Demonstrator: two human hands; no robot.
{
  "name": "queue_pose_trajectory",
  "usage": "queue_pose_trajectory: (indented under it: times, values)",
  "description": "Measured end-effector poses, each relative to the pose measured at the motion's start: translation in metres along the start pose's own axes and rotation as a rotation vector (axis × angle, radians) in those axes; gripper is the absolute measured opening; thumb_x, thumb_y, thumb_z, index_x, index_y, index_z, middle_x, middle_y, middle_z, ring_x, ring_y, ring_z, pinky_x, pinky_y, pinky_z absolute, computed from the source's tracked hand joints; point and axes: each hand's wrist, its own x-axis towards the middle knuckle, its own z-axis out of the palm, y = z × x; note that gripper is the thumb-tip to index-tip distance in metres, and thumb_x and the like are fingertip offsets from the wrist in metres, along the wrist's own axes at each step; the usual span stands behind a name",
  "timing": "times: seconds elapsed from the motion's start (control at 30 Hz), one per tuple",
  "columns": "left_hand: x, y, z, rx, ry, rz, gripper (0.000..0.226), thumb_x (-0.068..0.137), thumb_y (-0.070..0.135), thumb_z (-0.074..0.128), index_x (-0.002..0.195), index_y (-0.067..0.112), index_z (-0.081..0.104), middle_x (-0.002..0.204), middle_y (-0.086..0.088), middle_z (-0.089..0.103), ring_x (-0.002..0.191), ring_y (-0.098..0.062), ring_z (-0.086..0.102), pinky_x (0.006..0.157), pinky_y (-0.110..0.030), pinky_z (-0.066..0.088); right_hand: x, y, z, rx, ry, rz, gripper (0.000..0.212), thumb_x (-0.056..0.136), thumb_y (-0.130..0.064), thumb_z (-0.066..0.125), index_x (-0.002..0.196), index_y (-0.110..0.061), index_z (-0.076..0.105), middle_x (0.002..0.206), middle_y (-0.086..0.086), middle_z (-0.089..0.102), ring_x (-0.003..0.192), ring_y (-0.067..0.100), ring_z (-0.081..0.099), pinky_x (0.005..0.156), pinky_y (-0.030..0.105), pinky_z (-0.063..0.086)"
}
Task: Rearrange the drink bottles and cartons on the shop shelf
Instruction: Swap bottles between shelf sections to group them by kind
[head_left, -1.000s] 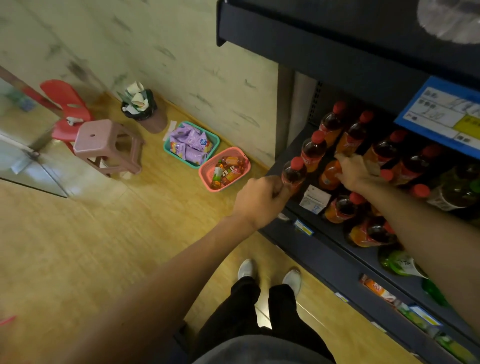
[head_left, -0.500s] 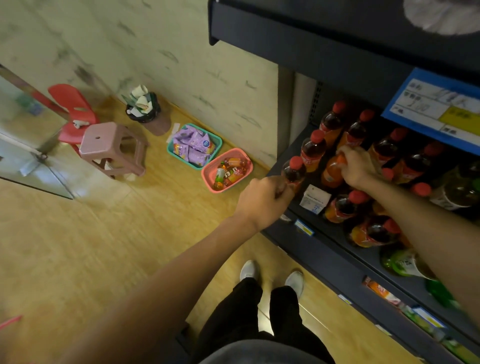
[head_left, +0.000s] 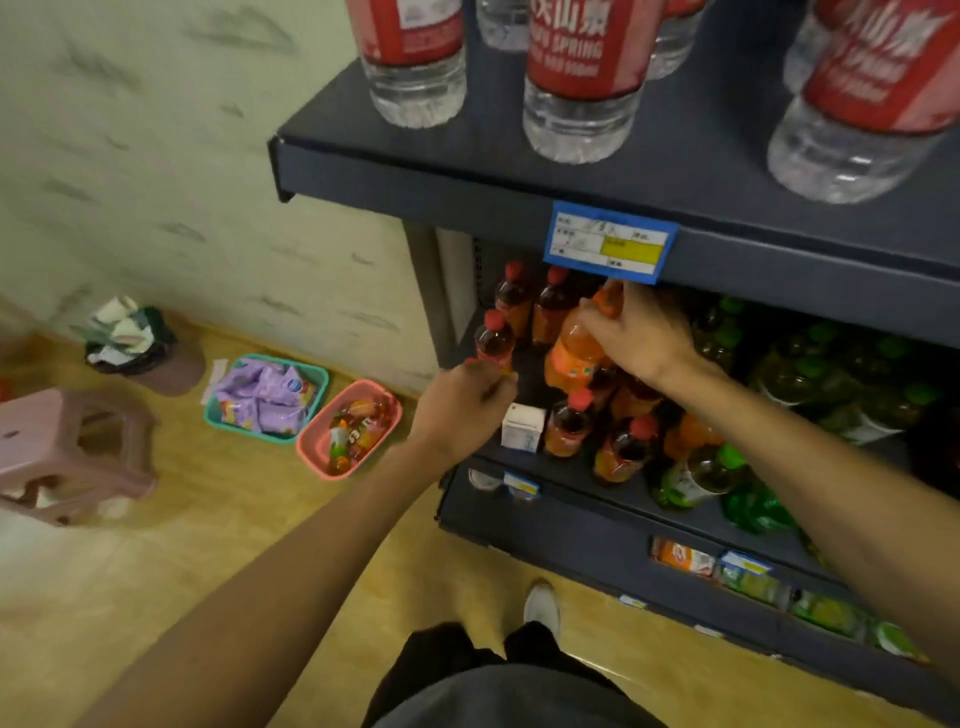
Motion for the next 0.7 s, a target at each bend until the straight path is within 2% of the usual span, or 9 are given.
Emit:
queue_pose_trajectory:
  times: [0.1, 0.13, 0.2, 0.27, 0.37, 0.5, 0.6, 0.7]
  values:
    - [0.003, 0.004, -0.011, 0.029, -0.021, 0.059, 0.043, 0.094, 0.033, 0.047, 0.054, 0.024, 0.037, 0.052, 0.008, 0.046, 0.052, -0.006, 0.048, 0.054, -0.024, 0.035, -0.020, -0.012, -0.023, -0.016, 0.023, 0.005, 0.034, 0.094, -0.045, 0.047, 0.120, -0.022, 0.049, 0.109, 0.002, 0.054, 0.098, 0.018, 0.054, 0.077, 0.027, 0.039]
    - [0.003, 0.004, -0.014, 0.029, -0.023, 0.079, 0.043, 0.095, 0.034, 0.047, 0.054, 0.024, 0.038, 0.052, 0.008, 0.046, 0.051, -0.004, 0.046, 0.052, -0.021, 0.032, -0.028, -0.016, -0.029, -0.024, 0.026, -0.008, 0.031, 0.094, -0.043, 0.047, 0.117, -0.022, 0.052, 0.109, 0.003, 0.057, 0.096, 0.018, 0.055, 0.075, 0.026, 0.040]
    - [0.001, 0.002, -0.020, -0.004, -0.029, 0.108, 0.042, 0.095, 0.036, 0.048, 0.055, 0.023, 0.040, 0.051, 0.007, 0.046, 0.051, -0.005, 0.047, 0.052, -0.021, 0.033, -0.041, -0.025, -0.035, -0.021, 0.071, -0.037, 0.026, 0.095, -0.042, 0.047, 0.109, -0.022, 0.055, 0.101, 0.003, 0.062, 0.090, 0.017, 0.059, 0.070, 0.025, 0.042]
    - [-0.001, -0.001, -0.025, -0.057, -0.061, 0.123, 0.041, 0.095, 0.038, 0.049, 0.058, 0.021, 0.045, 0.051, 0.004, 0.049, 0.051, -0.007, 0.050, 0.054, -0.025, 0.038, -0.056, -0.038, -0.040, -0.011, 0.146, -0.031, 0.026, 0.095, -0.045, 0.046, 0.097, -0.021, 0.056, 0.084, 0.000, 0.063, 0.075, 0.013, 0.060, 0.061, 0.023, 0.044]
    - [-0.010, -0.006, -0.029, -0.139, -0.093, 0.170, 0.039, 0.095, 0.039, 0.050, 0.062, 0.018, 0.050, 0.055, -0.002, 0.057, 0.053, -0.012, 0.055, 0.056, -0.030, 0.046, -0.080, -0.056, -0.043, -0.181, 0.311, -0.017, 0.033, 0.095, -0.050, 0.042, 0.083, -0.020, 0.051, 0.067, -0.004, 0.056, 0.059, 0.012, 0.054, 0.056, 0.026, 0.042]
    - [-0.026, -0.014, -0.029, -0.185, -0.111, 0.237, 0.040, 0.094, 0.038, 0.052, 0.062, 0.014, 0.053, 0.055, -0.005, 0.059, 0.052, -0.016, 0.058, 0.059, -0.039, 0.052, -0.111, -0.071, -0.042, -0.372, 0.442, 0.060, 0.037, 0.097, -0.047, 0.035, 0.079, -0.017, 0.048, 0.064, 0.002, 0.054, 0.057, 0.021, 0.054, 0.053, 0.028, 0.038]
    - [-0.038, -0.021, -0.021, -0.253, -0.155, 0.254, 0.041, 0.093, 0.037, 0.053, 0.061, 0.012, 0.051, 0.051, -0.005, 0.058, 0.046, -0.017, 0.057, 0.056, -0.043, 0.053, -0.134, -0.077, -0.040, -0.421, 0.456, 0.091, 0.037, 0.096, -0.045, 0.036, 0.074, -0.017, 0.047, 0.062, 0.006, 0.054, 0.061, 0.029, 0.058, 0.053, 0.031, 0.040]
    - [-0.050, -0.022, -0.014, -0.275, -0.205, 0.297, 0.043, 0.092, 0.040, 0.052, 0.059, 0.013, 0.050, 0.048, -0.004, 0.057, 0.047, -0.016, 0.058, 0.058, -0.042, 0.052, -0.158, -0.077, -0.039, -0.413, 0.446, 0.143, 0.042, 0.093, -0.049, 0.039, 0.071, -0.015, 0.050, 0.063, 0.008, 0.058, 0.062, 0.029, 0.058, 0.056, 0.033, 0.046]
